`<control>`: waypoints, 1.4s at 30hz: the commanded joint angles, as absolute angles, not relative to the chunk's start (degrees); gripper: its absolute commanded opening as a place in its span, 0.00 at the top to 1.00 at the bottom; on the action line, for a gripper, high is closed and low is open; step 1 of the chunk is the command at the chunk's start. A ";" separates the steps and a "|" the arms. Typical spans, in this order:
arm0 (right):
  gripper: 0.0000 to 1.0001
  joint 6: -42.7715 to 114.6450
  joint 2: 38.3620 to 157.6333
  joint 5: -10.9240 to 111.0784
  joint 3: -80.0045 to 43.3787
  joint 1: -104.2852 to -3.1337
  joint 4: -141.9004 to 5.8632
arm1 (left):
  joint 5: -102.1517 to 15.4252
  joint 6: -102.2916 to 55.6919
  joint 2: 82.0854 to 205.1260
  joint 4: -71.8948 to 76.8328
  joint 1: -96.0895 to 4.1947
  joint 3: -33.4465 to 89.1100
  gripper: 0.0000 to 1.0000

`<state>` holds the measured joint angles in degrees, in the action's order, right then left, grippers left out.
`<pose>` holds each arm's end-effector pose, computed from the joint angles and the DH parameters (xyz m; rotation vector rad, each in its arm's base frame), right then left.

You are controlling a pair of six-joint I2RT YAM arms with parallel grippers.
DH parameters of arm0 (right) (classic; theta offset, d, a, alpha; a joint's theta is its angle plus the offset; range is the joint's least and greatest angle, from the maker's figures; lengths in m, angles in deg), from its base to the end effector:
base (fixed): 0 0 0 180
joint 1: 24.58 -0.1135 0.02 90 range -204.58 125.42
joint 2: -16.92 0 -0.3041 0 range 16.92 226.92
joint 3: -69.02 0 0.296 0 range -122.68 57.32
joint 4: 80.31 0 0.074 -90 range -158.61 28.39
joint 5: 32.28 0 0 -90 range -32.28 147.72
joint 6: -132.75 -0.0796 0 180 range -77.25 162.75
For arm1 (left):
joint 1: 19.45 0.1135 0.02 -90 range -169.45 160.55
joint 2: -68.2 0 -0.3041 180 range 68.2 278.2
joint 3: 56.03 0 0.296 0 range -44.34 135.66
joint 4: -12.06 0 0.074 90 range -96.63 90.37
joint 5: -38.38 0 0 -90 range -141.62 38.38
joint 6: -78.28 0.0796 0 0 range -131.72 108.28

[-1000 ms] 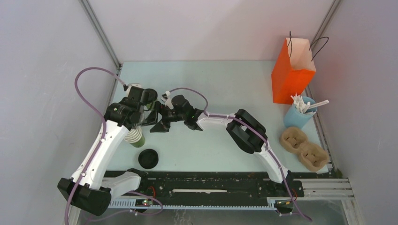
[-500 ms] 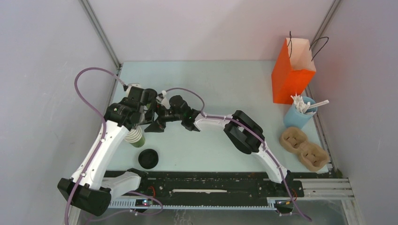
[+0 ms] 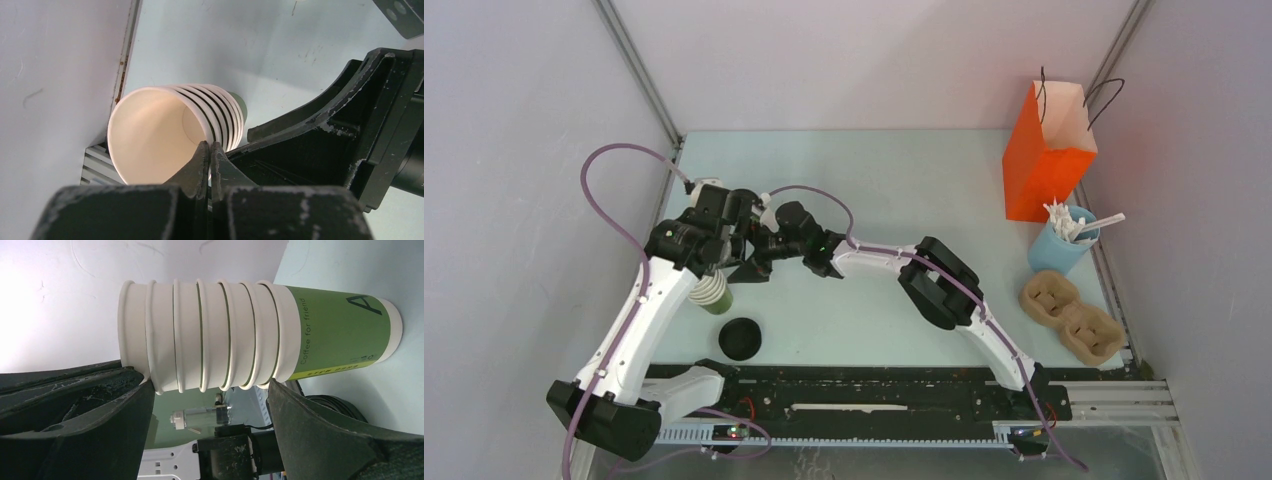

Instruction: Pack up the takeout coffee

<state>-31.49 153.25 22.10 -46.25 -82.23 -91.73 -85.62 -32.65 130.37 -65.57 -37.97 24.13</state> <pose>0.3102 0.5764 0.1939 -0.2773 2.2969 2.0143 0.2325 -0.0309 0.3531 -0.2508 2.4081 0.4734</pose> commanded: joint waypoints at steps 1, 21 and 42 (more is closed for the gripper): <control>0.09 -26.31 153.24 28.32 -47.95 -83.70 -83.40 | -85.25 -32.91 129.93 -68.66 -37.91 27.11 1.00; 0.10 -27.37 151.54 30.33 -43.66 -83.18 -83.47 | -90.16 -30.28 132.35 -72.77 -38.17 34.92 1.00; 0.00 -27.61 149.87 22.19 -52.55 -80.33 -85.06 | -93.10 -29.11 133.92 -80.77 -39.44 63.03 1.00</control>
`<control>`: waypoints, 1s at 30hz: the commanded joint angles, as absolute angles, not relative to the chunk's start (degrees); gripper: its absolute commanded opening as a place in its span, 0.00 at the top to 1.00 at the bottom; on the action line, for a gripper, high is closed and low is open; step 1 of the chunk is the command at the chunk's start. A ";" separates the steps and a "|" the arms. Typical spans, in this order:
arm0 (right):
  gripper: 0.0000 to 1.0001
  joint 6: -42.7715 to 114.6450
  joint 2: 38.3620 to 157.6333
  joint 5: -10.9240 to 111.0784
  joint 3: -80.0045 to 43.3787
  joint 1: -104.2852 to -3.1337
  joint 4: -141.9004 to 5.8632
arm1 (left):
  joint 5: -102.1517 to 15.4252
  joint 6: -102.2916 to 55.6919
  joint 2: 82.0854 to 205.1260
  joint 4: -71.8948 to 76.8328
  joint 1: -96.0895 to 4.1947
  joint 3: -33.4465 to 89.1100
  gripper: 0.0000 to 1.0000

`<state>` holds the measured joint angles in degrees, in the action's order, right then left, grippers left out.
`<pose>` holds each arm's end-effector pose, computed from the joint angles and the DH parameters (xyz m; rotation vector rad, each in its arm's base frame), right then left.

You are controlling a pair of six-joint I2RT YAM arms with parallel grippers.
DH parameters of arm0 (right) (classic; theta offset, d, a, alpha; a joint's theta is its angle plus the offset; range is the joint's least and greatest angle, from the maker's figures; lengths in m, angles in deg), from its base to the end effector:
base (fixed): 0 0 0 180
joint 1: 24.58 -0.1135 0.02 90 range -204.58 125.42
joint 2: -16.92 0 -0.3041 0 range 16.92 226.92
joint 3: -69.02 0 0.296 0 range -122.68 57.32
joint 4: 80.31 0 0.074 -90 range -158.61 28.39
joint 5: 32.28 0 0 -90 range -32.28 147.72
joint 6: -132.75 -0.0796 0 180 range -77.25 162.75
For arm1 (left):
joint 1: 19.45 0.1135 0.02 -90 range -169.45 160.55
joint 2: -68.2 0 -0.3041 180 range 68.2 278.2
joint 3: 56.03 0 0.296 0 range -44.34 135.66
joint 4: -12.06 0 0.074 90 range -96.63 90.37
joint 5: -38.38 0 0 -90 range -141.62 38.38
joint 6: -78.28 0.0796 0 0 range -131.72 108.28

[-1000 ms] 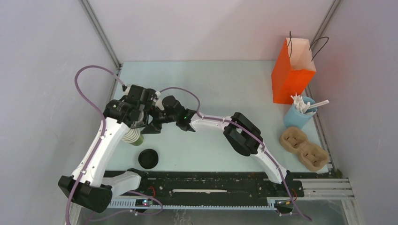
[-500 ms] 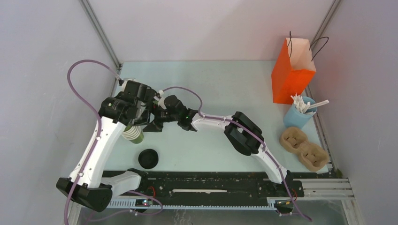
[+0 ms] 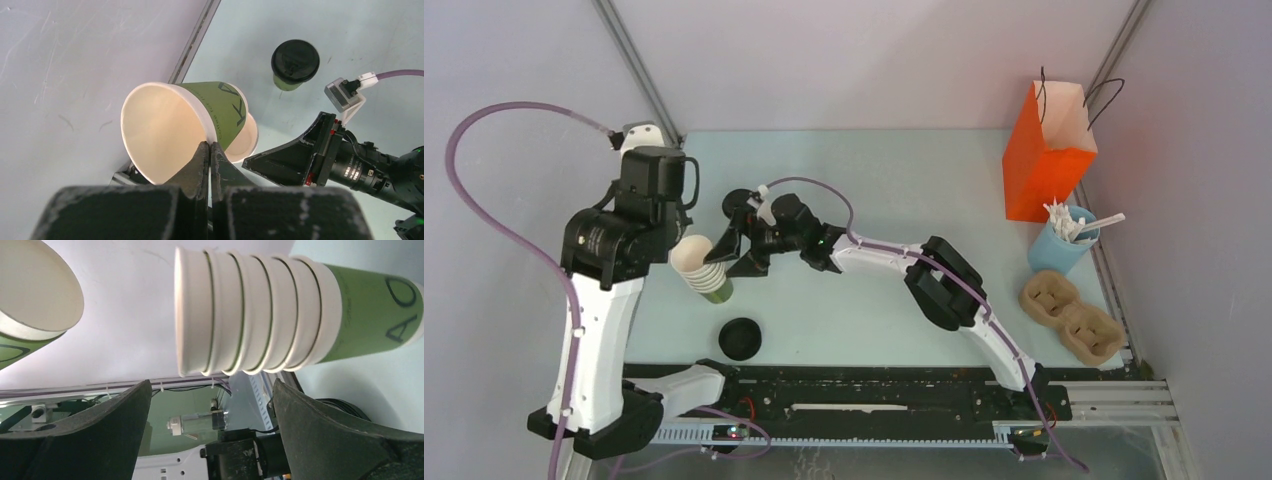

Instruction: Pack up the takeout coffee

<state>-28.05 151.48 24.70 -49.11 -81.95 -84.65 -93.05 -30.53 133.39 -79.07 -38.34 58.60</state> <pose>0.3166 0.5749 0.2170 -0.2725 2.2981 1.9281 0.1918 -0.0100 0.5255 -0.3538 2.0949 0.4461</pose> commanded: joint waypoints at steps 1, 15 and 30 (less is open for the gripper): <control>0.00 -27.91 148.67 21.22 -52.02 -79.70 -85.57 | -92.45 -29.25 134.07 -80.84 -39.96 64.35 1.00; 0.00 17.70 94.29 42.41 -5.96 -50.48 -41.69 | -89.84 -33.13 157.29 -67.36 -62.28 60.53 1.00; 0.00 22.71 68.80 44.80 8.99 -39.42 -31.79 | -86.00 -31.43 191.68 -61.72 -71.05 81.70 1.00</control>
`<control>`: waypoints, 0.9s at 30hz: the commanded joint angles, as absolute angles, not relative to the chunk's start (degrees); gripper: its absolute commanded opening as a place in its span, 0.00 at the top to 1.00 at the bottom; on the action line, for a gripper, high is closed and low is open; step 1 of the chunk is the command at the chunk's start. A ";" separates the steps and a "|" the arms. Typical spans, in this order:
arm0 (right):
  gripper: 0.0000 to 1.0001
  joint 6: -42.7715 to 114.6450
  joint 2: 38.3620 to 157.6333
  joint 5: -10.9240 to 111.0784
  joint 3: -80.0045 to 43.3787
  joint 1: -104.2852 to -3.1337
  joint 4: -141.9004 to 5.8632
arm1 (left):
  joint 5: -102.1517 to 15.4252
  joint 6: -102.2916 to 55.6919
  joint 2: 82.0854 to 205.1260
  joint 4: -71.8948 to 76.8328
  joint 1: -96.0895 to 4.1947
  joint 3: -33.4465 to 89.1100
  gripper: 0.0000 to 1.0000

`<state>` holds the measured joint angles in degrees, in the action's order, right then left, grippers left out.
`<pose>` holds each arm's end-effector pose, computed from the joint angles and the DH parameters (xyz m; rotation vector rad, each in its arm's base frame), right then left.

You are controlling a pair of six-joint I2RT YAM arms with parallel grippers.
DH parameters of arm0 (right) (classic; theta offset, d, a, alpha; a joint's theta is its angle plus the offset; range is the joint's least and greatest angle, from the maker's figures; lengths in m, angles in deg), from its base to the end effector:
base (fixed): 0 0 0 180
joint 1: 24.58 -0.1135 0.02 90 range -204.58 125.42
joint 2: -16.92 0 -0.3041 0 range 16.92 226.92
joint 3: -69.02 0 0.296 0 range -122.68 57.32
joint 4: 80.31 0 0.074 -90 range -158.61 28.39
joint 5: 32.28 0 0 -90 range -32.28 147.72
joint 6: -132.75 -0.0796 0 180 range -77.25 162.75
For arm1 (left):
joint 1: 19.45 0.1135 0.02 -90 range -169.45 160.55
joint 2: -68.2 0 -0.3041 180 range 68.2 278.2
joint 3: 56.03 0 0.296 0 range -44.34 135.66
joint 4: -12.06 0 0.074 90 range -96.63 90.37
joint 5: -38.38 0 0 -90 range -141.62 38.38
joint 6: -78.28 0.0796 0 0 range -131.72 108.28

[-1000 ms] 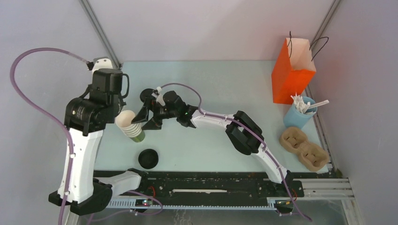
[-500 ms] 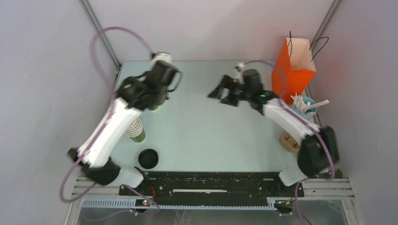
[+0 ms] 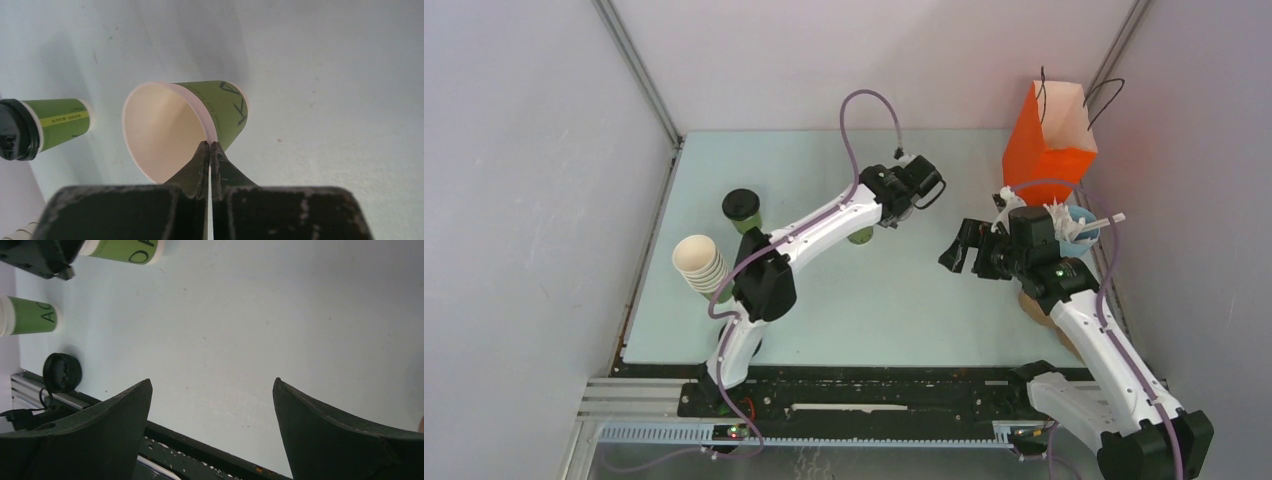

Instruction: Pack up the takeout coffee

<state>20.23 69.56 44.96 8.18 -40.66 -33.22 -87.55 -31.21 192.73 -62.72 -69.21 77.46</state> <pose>0.2320 0.0852 0.3022 0.0064 2.3020 0.6059 0.3854 -0.3832 0.2838 0.4709 2.3863 0.3521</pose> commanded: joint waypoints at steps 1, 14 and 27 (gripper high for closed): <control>0.00 22.57 68.45 44.50 9.03 -39.29 -31.85 | -85.79 -31.53 192.02 -61.71 -71.49 81.26 1.00; 0.00 19.92 63.98 42.48 10.71 -38.65 -31.79 | -84.74 -31.12 194.40 -62.60 -73.87 79.44 0.99; 0.00 19.83 62.80 42.38 11.55 -38.68 -31.88 | -85.23 -30.47 192.06 -62.72 -74.16 77.82 0.50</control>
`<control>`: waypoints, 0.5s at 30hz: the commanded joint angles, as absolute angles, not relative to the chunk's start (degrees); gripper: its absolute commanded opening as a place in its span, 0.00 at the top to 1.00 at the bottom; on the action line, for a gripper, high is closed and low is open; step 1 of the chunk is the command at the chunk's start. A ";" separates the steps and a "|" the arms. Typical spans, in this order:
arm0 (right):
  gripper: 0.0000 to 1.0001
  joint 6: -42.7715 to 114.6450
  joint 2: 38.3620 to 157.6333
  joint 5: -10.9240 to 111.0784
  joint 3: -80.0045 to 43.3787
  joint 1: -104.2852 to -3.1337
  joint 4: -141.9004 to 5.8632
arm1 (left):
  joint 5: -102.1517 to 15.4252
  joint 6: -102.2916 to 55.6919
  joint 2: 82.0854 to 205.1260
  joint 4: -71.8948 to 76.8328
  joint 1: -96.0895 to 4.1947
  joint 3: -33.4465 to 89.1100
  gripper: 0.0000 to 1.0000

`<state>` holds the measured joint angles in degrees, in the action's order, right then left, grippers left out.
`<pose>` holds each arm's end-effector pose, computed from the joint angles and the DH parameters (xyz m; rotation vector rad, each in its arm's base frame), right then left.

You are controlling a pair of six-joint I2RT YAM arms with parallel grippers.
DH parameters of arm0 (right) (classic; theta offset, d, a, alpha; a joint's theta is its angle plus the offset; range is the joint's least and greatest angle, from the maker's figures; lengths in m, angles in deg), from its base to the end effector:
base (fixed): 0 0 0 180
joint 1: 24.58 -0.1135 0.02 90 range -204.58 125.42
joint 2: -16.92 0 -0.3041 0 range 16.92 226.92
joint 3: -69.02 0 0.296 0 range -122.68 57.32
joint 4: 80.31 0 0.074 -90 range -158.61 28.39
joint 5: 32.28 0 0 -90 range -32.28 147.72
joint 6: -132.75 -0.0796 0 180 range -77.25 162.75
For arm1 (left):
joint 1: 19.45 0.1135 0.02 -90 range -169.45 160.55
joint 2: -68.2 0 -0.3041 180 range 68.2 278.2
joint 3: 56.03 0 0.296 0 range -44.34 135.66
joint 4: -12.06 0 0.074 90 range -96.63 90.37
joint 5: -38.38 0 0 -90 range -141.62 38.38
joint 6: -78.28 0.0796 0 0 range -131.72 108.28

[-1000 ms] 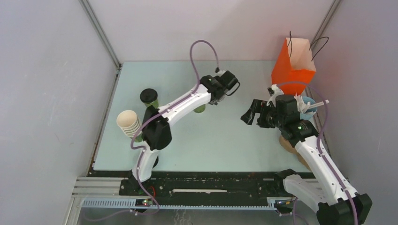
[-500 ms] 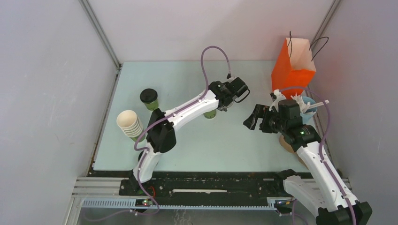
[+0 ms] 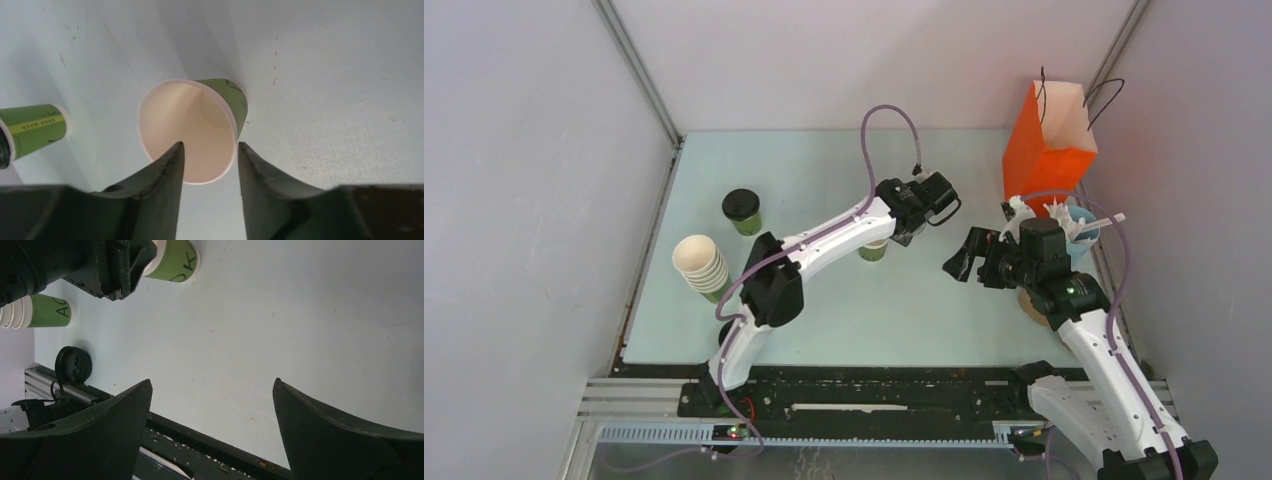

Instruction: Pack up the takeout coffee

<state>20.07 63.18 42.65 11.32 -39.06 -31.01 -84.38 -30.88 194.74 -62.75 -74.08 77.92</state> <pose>0.2068 0.0748 0.2993 0.0158 2.2836 0.6410 0.3528 -0.4225 0.2659 0.6160 2.4038 0.2852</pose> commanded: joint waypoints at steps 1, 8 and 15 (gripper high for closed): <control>0.00 19.87 63.06 42.34 11.54 -38.65 -32.18 | -85.27 -30.44 191.10 -63.92 -74.17 78.71 0.46; 0.01 18.67 68.42 43.70 11.53 -44.78 -37.28 | -87.37 -32.86 168.22 -71.42 -74.02 73.55 0.24; 0.03 5.72 88.78 52.48 7.00 -72.56 -54.36 | -91.10 -40.95 135.05 -73.92 -71.47 47.00 0.03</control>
